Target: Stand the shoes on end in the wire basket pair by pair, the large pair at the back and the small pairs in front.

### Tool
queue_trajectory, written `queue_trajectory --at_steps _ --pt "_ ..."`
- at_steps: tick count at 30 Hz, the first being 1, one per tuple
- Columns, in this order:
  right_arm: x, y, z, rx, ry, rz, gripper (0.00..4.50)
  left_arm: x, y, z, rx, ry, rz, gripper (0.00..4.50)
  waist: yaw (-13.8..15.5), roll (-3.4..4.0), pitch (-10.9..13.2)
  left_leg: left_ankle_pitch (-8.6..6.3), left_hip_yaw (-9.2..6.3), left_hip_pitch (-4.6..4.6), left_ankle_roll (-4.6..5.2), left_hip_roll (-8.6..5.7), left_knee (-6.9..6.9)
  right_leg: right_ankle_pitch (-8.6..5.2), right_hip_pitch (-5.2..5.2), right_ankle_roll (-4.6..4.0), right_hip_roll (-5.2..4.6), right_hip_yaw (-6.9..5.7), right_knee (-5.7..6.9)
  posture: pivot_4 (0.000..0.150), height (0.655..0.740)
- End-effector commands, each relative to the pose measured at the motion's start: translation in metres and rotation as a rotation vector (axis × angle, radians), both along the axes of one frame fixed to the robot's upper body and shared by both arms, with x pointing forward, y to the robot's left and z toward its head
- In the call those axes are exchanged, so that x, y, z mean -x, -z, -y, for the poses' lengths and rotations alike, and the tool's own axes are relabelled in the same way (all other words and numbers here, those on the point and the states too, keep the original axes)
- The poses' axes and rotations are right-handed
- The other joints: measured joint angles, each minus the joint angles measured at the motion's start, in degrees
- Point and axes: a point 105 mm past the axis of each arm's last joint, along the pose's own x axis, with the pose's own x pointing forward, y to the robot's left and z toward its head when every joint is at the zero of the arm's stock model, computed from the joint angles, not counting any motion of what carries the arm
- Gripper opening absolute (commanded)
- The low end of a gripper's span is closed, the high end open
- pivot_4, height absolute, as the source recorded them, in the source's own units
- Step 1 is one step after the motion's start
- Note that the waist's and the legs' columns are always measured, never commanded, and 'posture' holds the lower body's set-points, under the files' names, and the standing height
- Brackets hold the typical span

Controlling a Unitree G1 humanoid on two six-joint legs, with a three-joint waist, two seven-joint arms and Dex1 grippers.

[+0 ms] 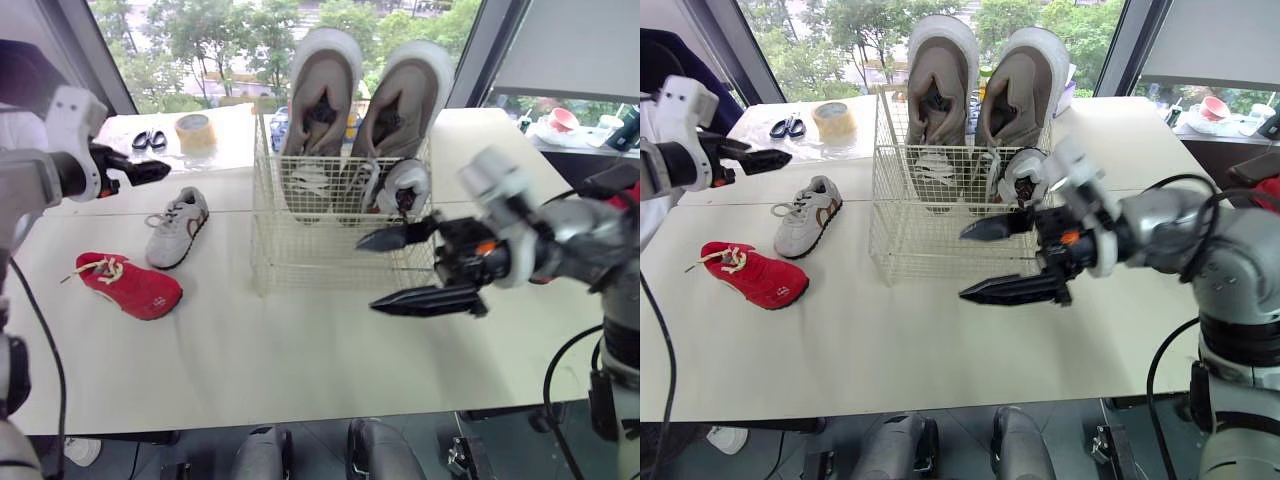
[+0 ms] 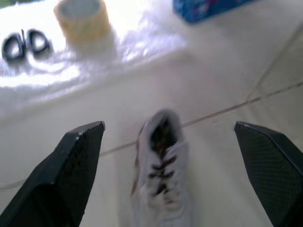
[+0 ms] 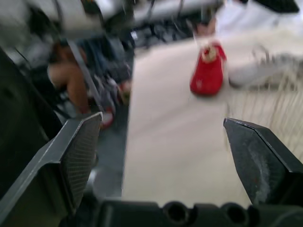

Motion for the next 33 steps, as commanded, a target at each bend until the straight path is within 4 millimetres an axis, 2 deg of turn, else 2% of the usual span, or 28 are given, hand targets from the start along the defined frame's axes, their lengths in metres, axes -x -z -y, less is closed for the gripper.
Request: queue_trajectory --at_steps 1,3,8,11,16,17,19,24,26,29,33 --pt "0.001 -0.005 0.001 0.023 0.019 0.107 4.45 -0.009 -0.007 -0.010 -0.052 -0.006 -0.006 4.50 -0.2 -0.20 0.0 -0.02 0.00 -0.02 0.02 0.01 0.00 0.00 -0.02 0.00 0.00 0.00 -0.01 0.150 0.7400" --pt "0.001 -0.001 0.001 0.029 0.043 0.127 4.45 -0.018 -0.005 -0.011 -0.057 -0.027 -0.005 4.50 -0.2 -0.33 0.0 -0.04 0.01 -0.09 0.06 0.02 0.00 -0.01 -0.11 0.03 0.01 0.00 0.01 0.150 0.7400" --pt "0.005 -0.003 -0.001 -0.028 0.091 0.137 4.45 -0.029 0.015 -0.008 -0.116 -0.034 -0.045 4.50 -0.4 -0.36 0.0 -0.02 0.15 -0.35 0.02 0.03 -0.01 0.02 -0.49 0.06 -0.03 0.02 0.06 0.150 0.7400" --pt "0.005 -0.005 -0.003 -0.047 0.105 0.138 4.45 -0.031 0.038 -0.008 -0.169 -0.049 -0.095 4.50 -0.4 -0.38 0.0 0.01 0.16 -0.46 -0.02 0.04 0.03 0.02 -0.59 0.06 -0.02 0.01 0.10 0.150 0.7400" --pt "0.001 -0.008 -0.005 -0.082 0.147 0.140 4.45 -0.032 0.069 -0.002 -0.146 -0.060 -0.153 4.50 -0.3 -0.40 -0.1 -0.05 0.14 -0.47 0.09 0.12 0.07 0.03 -0.58 0.06 -0.04 0.01 0.12 0.150 0.7400" --pt "0.001 -0.007 -0.004 -0.082 0.155 0.138 4.50 -0.032 0.073 -0.002 -0.150 -0.066 -0.163 3.96 -0.3 -0.40 -0.1 -0.05 0.13 -0.47 0.09 0.12 0.08 0.03 -0.57 0.06 -0.04 0.01 0.13 0.150 0.7400" --pt "0.003 -0.007 -0.004 -0.083 0.166 0.135 4.50 -0.033 0.079 -0.001 -0.140 -0.083 -0.169 3.25 -0.3 -0.43 -0.1 -0.05 0.10 -0.49 0.10 0.12 0.12 0.03 -0.57 0.06 -0.04 0.01 0.15 0.150 0.7400" --pt "0.005 -0.007 -0.001 -0.085 0.185 0.128 4.50 -0.034 0.083 0.003 -0.117 -0.088 -0.171 0.73 -0.3 -0.45 -0.1 -0.05 0.06 -0.50 0.10 0.12 0.19 0.03 -0.57 0.06 -0.04 0.00 0.25 0.150 0.7400" --pt "0.005 -0.008 0.001 -0.083 0.195 0.128 4.50 -0.036 0.081 0.003 -0.109 -0.097 -0.160 0.08 -0.3 -0.45 -0.1 -0.05 0.04 -0.50 0.10 0.13 0.27 0.03 -0.56 0.06 -0.04 0.00 0.33 0.150 0.7400" --pt "0.004 -0.009 0.002 -0.084 0.205 0.131 4.50 -0.039 0.063 -0.001 -0.035 -0.146 -0.093 0.04 -0.3 -0.45 -0.1 -0.08 -0.04 -0.56 0.15 0.19 0.49 0.03 -0.56 0.06 -0.04 -0.02 0.47 0.150 0.7400" --pt "0.002 -0.010 0.007 -0.076 0.224 0.141 4.50 -0.043 -0.001 -0.006 0.189 -0.201 0.117 0.04 -0.3 -0.61 0.0 -0.13 -0.25 -0.80 0.23 0.22 0.83 0.03 -0.69 0.07 -0.05 -0.04 0.70 0.150 0.7400"
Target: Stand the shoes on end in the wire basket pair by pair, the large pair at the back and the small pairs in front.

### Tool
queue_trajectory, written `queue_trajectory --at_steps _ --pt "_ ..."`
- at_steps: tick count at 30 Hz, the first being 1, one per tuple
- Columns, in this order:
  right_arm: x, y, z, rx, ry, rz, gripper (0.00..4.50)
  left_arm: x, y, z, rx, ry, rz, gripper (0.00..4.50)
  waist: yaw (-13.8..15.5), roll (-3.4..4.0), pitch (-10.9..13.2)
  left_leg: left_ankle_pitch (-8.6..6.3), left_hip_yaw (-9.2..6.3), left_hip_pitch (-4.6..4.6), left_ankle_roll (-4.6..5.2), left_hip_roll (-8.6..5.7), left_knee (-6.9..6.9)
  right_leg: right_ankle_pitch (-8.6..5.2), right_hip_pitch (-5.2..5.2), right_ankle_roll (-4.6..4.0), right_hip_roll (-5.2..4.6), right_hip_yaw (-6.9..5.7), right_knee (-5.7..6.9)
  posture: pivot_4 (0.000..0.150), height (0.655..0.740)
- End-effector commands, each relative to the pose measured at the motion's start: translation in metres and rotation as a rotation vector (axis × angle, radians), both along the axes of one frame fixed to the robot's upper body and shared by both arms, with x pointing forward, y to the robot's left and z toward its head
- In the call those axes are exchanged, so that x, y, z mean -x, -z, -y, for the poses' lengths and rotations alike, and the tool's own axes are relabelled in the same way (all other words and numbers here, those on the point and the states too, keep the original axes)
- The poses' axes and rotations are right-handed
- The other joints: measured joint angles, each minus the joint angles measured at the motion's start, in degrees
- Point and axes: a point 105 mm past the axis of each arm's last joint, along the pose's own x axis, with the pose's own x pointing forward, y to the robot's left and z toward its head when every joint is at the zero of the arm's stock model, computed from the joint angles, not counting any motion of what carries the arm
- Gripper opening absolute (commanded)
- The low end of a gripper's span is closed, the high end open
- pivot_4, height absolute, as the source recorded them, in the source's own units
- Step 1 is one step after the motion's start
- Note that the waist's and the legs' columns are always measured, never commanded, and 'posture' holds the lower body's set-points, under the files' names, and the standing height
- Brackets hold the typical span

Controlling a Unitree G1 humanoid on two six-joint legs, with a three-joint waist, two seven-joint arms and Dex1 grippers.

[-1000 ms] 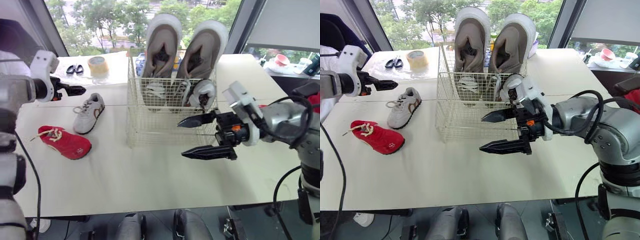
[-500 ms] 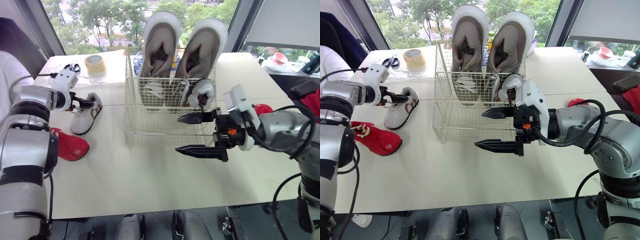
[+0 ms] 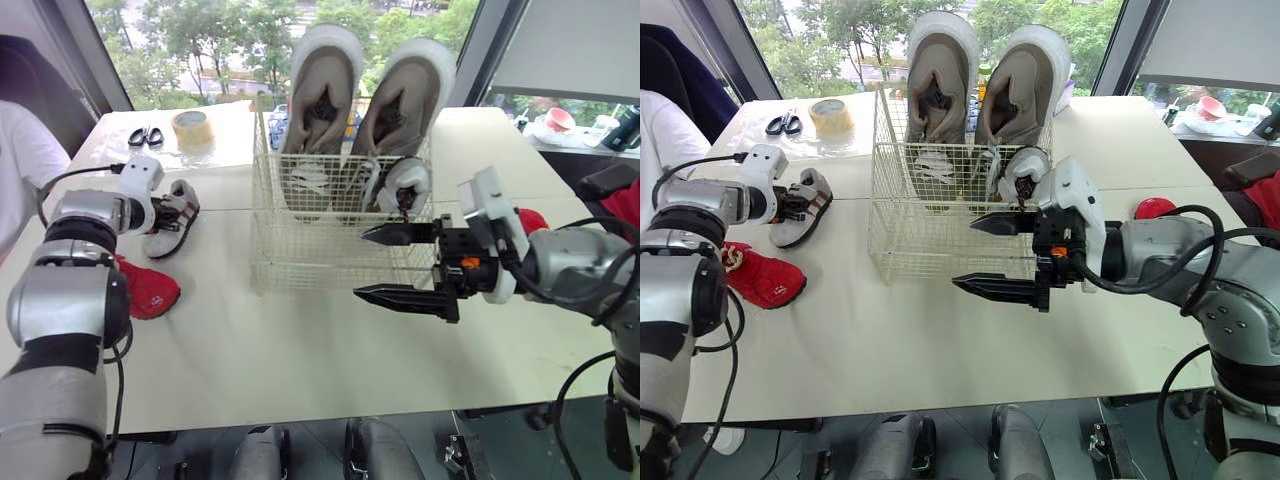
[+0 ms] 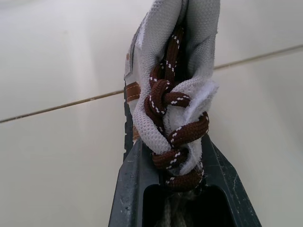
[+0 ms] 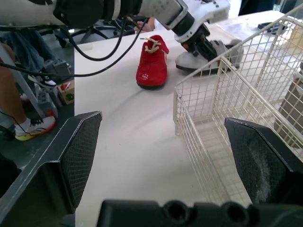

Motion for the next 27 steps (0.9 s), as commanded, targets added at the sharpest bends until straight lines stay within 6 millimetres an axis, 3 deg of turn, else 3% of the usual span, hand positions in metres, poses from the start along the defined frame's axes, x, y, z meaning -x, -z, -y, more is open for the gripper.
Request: queue_trajectory --at_steps 1,3,6,8,9,11,12,14,15,18,23,27 --pt "0.001 -0.009 0.004 -0.008 0.009 0.049 4.50 -0.005 -0.092 -0.007 0.179 -0.056 0.302 0.04 0.0 -0.18 0.0 0.00 -0.03 -0.04 0.00 0.00 0.03 0.00 -0.04 0.00 0.00 0.00 0.04 0.150 0.7400" --pt "-0.001 -0.010 0.006 -0.009 0.014 0.051 4.50 -0.003 -0.121 -0.007 0.247 -0.057 0.410 0.04 0.0 -0.23 0.0 0.00 -0.06 -0.06 0.00 0.00 0.04 0.00 -0.05 0.00 -0.01 -0.02 0.09 0.150 0.7400" --pt "-0.005 -0.013 0.008 -0.017 0.018 0.058 4.50 0.001 -0.165 -0.004 0.160 -0.013 0.634 0.04 0.1 -0.22 0.0 -0.01 -0.04 -0.01 0.01 -0.04 0.03 0.02 0.00 0.03 -0.08 -0.02 0.11 0.150 0.7400" --pt "-0.009 -0.019 0.010 -0.039 0.025 0.060 4.50 0.013 -0.200 0.012 0.230 -0.010 0.823 0.04 0.1 -0.20 0.0 -0.01 -0.04 0.02 0.01 -0.04 0.04 0.02 0.03 0.03 -0.09 -0.02 0.11 0.150 0.7400" --pt "-0.013 -0.023 0.011 -0.051 0.034 0.061 4.50 0.032 -0.223 0.034 0.232 0.044 0.995 0.04 0.1 -0.22 0.0 -0.01 -0.02 0.10 0.01 -0.05 0.02 0.02 0.07 0.04 -0.15 0.02 0.12 0.150 0.7400" --pt "-0.018 -0.027 0.013 -0.063 0.045 0.058 4.50 0.069 -0.241 0.064 0.262 0.102 1.215 0.04 0.1 -0.23 0.0 0.02 -0.10 0.10 -0.03 -0.07 0.05 0.08 0.12 0.10 -0.22 0.03 0.17 0.150 0.7400" --pt "-0.020 -0.028 0.014 -0.067 0.047 0.054 4.50 0.081 -0.242 0.074 0.270 0.097 1.274 0.04 0.2 -0.25 0.0 0.16 -0.12 0.06 -0.28 -0.10 0.07 0.10 0.15 0.12 -0.28 0.06 0.18 0.150 0.7400" --pt "-0.027 -0.028 0.016 -0.068 0.063 0.040 4.50 0.097 -0.232 0.117 0.065 0.155 1.385 0.04 0.0 -0.25 0.0 0.19 -0.09 -0.02 -0.32 -0.17 0.13 0.17 0.13 0.23 -0.31 0.05 0.15 0.150 0.7400" --pt "-0.031 -0.027 0.016 -0.064 0.071 0.038 4.50 0.099 -0.227 0.127 0.033 0.155 1.412 0.04 0.0 -0.25 0.0 0.17 -0.03 0.04 -0.28 -0.20 0.12 0.17 0.15 0.24 -0.32 0.06 0.14 0.150 0.7400" --pt "-0.039 -0.034 0.023 -0.042 0.086 0.048 4.50 0.103 -0.210 0.167 0.081 0.180 1.467 0.04 0.2 -0.21 0.0 0.12 0.12 0.24 -0.19 -0.23 0.12 0.17 0.23 0.24 -0.33 0.13 0.06 0.150 0.7400" --pt "-0.021 -0.027 0.034 0.059 0.065 -0.034 4.50 0.122 -0.195 0.193 0.184 0.169 1.487 0.04 0.1 -0.22 0.0 -0.05 0.01 0.32 0.14 -0.21 0.12 0.17 0.34 0.24 -0.27 0.15 0.10 0.150 0.7400" --pt "-0.020 -0.027 0.037 0.048 0.084 -0.050 4.50 0.132 -0.173 0.216 0.184 0.235 1.456 0.04 0.0 -0.18 0.0 -0.06 0.06 0.39 0.15 -0.15 0.09 0.18 0.33 0.23 -0.24 0.16 0.11 0.150 0.7400"
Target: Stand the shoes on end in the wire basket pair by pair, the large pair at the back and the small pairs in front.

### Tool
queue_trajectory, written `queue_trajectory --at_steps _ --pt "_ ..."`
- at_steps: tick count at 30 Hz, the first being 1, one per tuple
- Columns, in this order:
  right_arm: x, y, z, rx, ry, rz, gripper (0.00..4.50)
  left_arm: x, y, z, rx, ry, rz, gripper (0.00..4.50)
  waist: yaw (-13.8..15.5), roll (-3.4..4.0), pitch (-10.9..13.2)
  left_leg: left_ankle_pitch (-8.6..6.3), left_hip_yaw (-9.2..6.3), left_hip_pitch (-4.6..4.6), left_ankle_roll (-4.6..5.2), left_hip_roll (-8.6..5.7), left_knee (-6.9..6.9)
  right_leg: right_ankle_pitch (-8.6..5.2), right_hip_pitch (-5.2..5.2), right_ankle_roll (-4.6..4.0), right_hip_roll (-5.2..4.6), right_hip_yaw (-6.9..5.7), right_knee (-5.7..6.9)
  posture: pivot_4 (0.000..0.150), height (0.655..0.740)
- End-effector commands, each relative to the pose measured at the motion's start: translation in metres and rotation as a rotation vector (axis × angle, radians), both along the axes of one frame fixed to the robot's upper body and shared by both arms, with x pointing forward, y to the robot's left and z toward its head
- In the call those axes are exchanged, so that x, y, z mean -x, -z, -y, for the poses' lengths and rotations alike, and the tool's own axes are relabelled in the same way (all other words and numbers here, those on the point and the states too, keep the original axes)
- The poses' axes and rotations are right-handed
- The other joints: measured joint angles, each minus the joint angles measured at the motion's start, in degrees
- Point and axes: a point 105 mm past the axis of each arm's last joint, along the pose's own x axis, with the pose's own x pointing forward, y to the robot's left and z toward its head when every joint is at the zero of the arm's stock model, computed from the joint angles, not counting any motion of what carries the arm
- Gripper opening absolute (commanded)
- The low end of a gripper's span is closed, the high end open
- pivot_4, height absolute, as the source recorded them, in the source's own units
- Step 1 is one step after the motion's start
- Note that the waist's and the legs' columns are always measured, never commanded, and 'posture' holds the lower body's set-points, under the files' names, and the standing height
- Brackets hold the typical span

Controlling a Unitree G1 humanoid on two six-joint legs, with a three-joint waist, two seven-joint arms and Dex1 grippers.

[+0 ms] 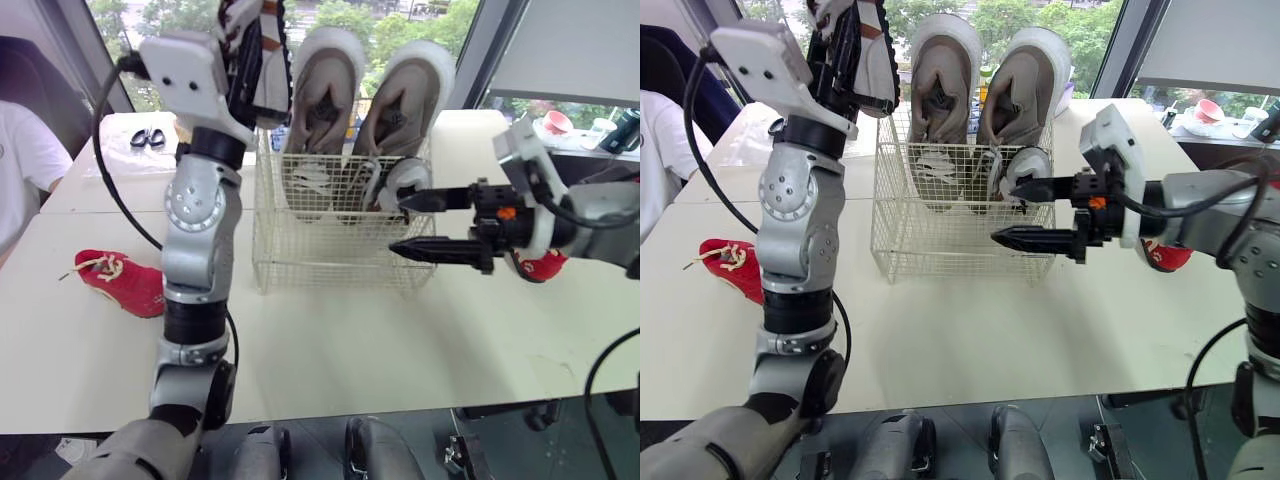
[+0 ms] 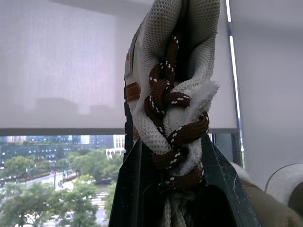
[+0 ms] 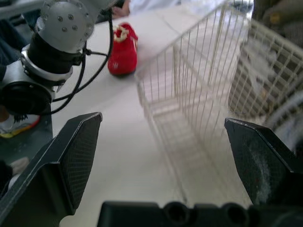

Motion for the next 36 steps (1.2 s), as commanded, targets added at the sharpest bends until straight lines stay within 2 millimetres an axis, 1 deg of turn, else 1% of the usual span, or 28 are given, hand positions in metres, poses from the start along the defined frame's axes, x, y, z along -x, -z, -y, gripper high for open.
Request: queue_trajectory --at_steps 1,3,6,8,10,12,17,19,23,25,28,32,36 --pt "0.007 -0.013 0.000 -0.024 -0.008 0.041 4.50 0.024 0.006 0.022 -0.053 0.040 0.071 0.04 0.2 0.04 0.0 0.00 0.00 0.02 0.00 0.00 0.00 0.00 0.01 0.00 0.00 0.00 0.03 0.150 0.7400" --pt "0.008 -0.013 0.001 -0.019 0.002 0.033 4.50 0.031 0.019 0.033 -0.096 0.038 0.087 0.04 0.2 0.04 0.0 0.00 -0.02 0.06 0.00 -0.01 0.00 0.00 0.08 -0.01 0.01 0.00 0.01 0.150 0.7400" --pt "0.008 -0.011 0.005 -0.007 0.028 0.022 4.50 0.038 0.033 0.040 -0.132 0.007 0.118 0.04 0.3 0.04 0.0 0.00 -0.04 0.07 0.00 -0.02 0.02 0.00 0.12 -0.02 0.01 0.00 -0.01 0.150 0.7400" --pt "0.010 -0.012 0.006 -0.009 0.037 0.014 4.50 0.037 0.041 0.041 -0.119 -0.002 0.107 0.04 0.4 0.04 0.0 0.00 -0.04 0.07 0.01 -0.02 0.02 0.00 0.13 -0.02 0.01 0.00 -0.03 0.150 0.7400" --pt "0.011 -0.012 0.007 -0.009 0.040 0.006 4.50 0.034 0.048 0.047 -0.146 -0.016 0.119 0.04 0.3 0.04 0.0 -0.01 -0.05 0.07 0.01 -0.02 0.02 0.00 0.14 -0.02 0.00 0.00 -0.03 0.150 0.7400" --pt "0.012 -0.011 0.007 -0.005 0.046 -0.002 4.50 0.030 0.058 0.054 -0.184 -0.029 0.129 0.04 0.3 0.07 0.0 -0.01 -0.05 0.08 0.02 -0.02 0.02 0.00 0.15 -0.02 0.00 0.00 -0.03 0.150 0.7400" --pt "0.014 -0.012 0.008 0.003 0.059 -0.012 4.50 0.014 0.087 0.058 -0.180 -0.051 0.065 0.04 0.3 0.09 -0.1 -0.03 -0.05 0.10 0.04 -0.01 0.02 0.00 0.17 -0.02 0.00 -0.01 -0.05 0.150 0.7400" --pt "0.014 -0.011 0.007 0.009 0.059 -0.013 4.50 0.002 0.099 0.055 -0.171 -0.075 0.012 0.04 0.3 0.09 -0.1 -0.03 -0.06 0.10 0.04 -0.01 0.02 0.00 0.16 -0.02 0.00 -0.01 -0.04 0.150 0.7400" --pt "0.015 -0.013 0.008 0.006 0.062 -0.015 4.50 -0.010 0.119 0.049 -0.244 -0.113 0.013 0.04 0.3 0.16 -0.1 -0.05 -0.06 0.35 0.09 0.00 0.00 -0.01 0.44 -0.03 -0.02 -0.03 -0.10 0.150 0.7400" --pt "0.014 -0.012 0.007 0.006 0.061 -0.015 4.50 -0.009 0.122 0.050 -0.269 -0.108 0.033 0.04 0.2 0.31 -0.3 -0.08 -0.07 0.57 0.11 0.04 -0.03 -0.01 0.74 -0.03 0.00 -0.08 -0.30 0.150 0.7400" --pt "0.013 -0.013 0.005 -0.001 0.057 -0.012 4.50 -0.004 0.120 0.053 -0.317 -0.124 0.110 0.04 0.2 0.47 -0.4 -0.09 -0.05 0.58 0.13 0.12 -0.04 0.01 0.82 -0.06 0.09 -0.09 -0.56 0.150 0.7400" --pt "0.012 -0.014 0.004 -0.002 0.054 -0.009 4.50 0.001 0.105 0.060 -0.364 -0.160 0.243 0.04 0.2 0.49 -0.4 -0.09 -0.05 0.56 0.13 0.15 -0.05 0.02 0.81 -0.07 0.12 -0.09 -0.57 0.150 0.7400" --pt "0.012 -0.014 0.005 0.004 0.051 -0.007 4.50 0.003 0.093 0.061 -0.359 -0.182 0.314 0.04 0.2 0.49 -0.4 -0.10 -0.04 0.51 0.15 0.14 -0.05 0.03 0.78 -0.07 0.11 -0.09 -0.61 0.150 0.7400"
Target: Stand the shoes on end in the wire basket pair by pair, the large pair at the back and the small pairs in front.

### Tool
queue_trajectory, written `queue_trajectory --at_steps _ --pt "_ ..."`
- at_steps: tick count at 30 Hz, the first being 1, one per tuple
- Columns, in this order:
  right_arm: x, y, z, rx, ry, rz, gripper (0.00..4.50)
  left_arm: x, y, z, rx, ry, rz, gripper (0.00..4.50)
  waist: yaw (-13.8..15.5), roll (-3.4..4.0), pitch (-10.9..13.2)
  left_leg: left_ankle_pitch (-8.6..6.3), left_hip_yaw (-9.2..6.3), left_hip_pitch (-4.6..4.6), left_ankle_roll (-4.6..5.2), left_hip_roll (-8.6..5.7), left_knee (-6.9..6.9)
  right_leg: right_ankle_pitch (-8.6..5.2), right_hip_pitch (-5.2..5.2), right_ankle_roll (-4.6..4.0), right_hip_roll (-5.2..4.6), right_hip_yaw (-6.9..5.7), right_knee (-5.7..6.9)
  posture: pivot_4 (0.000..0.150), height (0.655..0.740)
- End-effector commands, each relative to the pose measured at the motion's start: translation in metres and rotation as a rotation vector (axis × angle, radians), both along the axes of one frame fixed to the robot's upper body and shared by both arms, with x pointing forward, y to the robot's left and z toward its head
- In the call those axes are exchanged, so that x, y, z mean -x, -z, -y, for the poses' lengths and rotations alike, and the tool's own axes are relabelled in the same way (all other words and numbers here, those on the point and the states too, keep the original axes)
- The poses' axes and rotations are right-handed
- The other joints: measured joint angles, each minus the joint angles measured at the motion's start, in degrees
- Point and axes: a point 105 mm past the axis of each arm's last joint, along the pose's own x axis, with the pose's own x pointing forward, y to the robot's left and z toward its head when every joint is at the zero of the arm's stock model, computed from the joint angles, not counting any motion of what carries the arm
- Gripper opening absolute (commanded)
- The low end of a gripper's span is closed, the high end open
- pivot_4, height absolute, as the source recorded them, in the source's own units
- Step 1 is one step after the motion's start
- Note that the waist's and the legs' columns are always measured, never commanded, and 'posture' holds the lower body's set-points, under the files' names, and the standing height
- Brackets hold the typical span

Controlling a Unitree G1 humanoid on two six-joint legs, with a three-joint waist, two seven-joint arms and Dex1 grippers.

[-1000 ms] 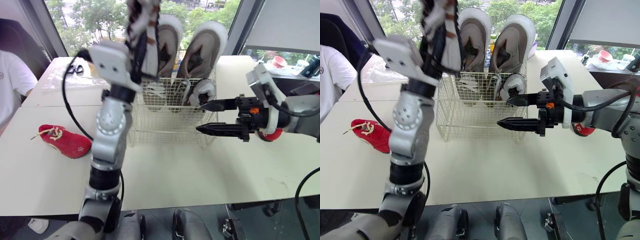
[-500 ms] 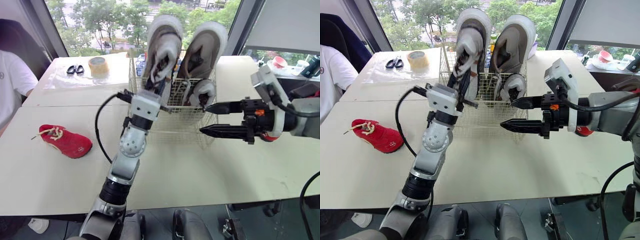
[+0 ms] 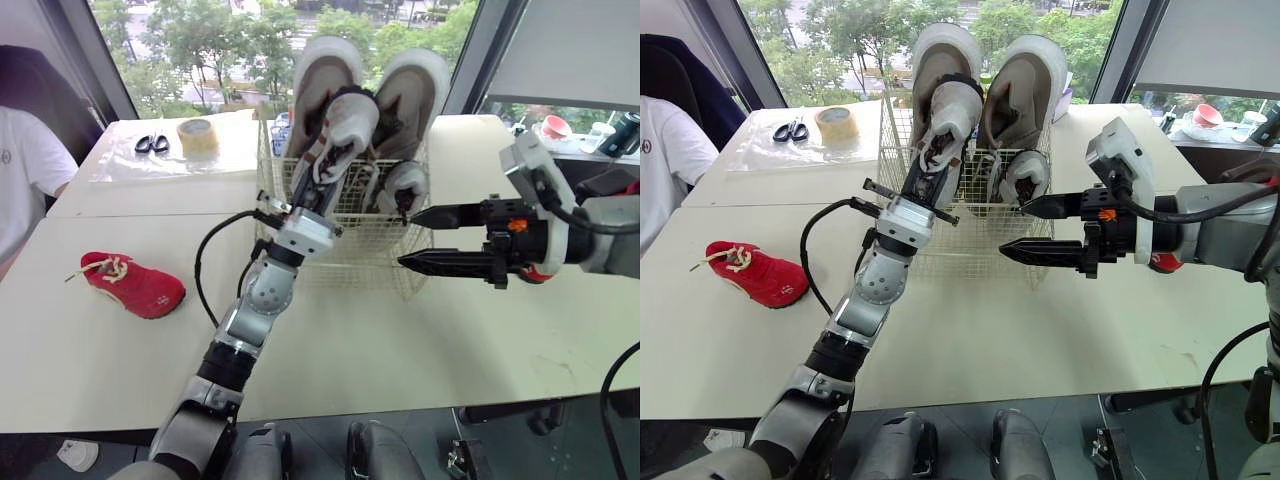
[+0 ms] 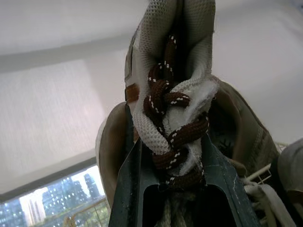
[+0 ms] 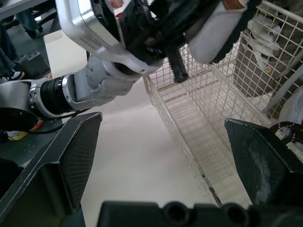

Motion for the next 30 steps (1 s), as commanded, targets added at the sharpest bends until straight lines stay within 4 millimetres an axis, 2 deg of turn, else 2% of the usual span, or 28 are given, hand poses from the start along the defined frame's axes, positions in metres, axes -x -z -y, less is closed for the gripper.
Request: queue_trajectory --at_steps 1,5,7,9,12,19,22,24,30 --pt "0.003 -0.012 0.000 -0.003 -0.012 0.054 4.50 0.007 -0.016 -0.001 0.022 -0.004 0.088 0.04 0.0 0.00 0.0 -0.01 0.00 -0.02 0.01 0.00 0.00 0.00 -0.02 0.00 0.00 0.00 -0.01 0.150 0.7400" --pt "0.004 -0.011 -0.001 -0.002 -0.014 0.052 4.50 0.007 -0.014 0.000 0.047 0.006 0.065 0.04 0.1 0.00 0.0 -0.08 0.04 -0.04 0.12 0.00 -0.03 0.01 -0.02 0.01 -0.05 -0.01 -0.07 0.150 0.7400" --pt "0.005 -0.010 -0.002 -0.004 -0.015 0.052 4.50 0.004 -0.005 0.003 0.041 0.011 0.031 0.04 0.1 0.00 0.0 -0.08 0.04 -0.05 0.13 -0.03 -0.03 0.01 -0.02 0.01 -0.11 -0.03 -0.09 0.150 0.7400" --pt "0.005 -0.009 -0.003 -0.006 -0.016 0.052 4.50 -0.007 0.014 0.003 0.033 0.005 -0.057 0.04 0.1 0.00 0.0 -0.09 0.05 -0.05 0.14 -0.05 -0.03 0.01 -0.01 0.02 -0.15 -0.05 -0.09 0.150 0.7400" --pt "0.005 -0.009 -0.003 -0.009 -0.015 0.052 4.50 -0.019 0.030 -0.001 0.052 -0.007 -0.159 0.04 0.1 0.05 0.0 -0.09 0.06 -0.03 0.15 -0.06 -0.02 0.01 -0.01 0.02 -0.17 -0.05 -0.10 0.150 0.7400" --pt "0.003 -0.007 -0.003 -0.009 -0.004 0.053 4.50 -0.031 0.049 -0.010 0.106 0.019 -0.327 0.04 0.8 0.54 -0.5 -0.09 0.05 0.09 0.15 -0.06 -0.01 0.01 0.12 0.00 -0.16 -0.06 -0.09 0.150 0.7400" --pt "0.001 -0.007 -0.001 -0.011 0.002 0.057 4.50 -0.029 0.057 -0.013 0.135 0.048 -0.423 0.04 0.9 0.72 -0.6 -0.09 0.05 0.09 0.15 -0.06 -0.02 0.00 0.11 0.00 -0.14 -0.06 -0.11 0.150 0.7400" --pt "0.000 -0.006 -0.001 -0.012 0.006 0.058 4.50 -0.020 0.057 -0.013 0.141 0.094 -0.462 0.04 0.9 0.76 -0.7 -0.09 0.05 0.09 0.15 -0.04 -0.02 0.00 0.10 0.00 -0.11 -0.05 -0.11 0.150 0.7400" --pt "-0.005 -0.003 -0.001 -0.024 0.012 0.066 4.50 -0.008 0.046 -0.026 0.156 0.121 -0.503 3.01 1.0 0.76 -0.7 -0.12 0.03 0.03 0.18 0.03 -0.06 -0.01 0.04 -0.01 0.04 -0.03 -0.17 0.150 0.7400"
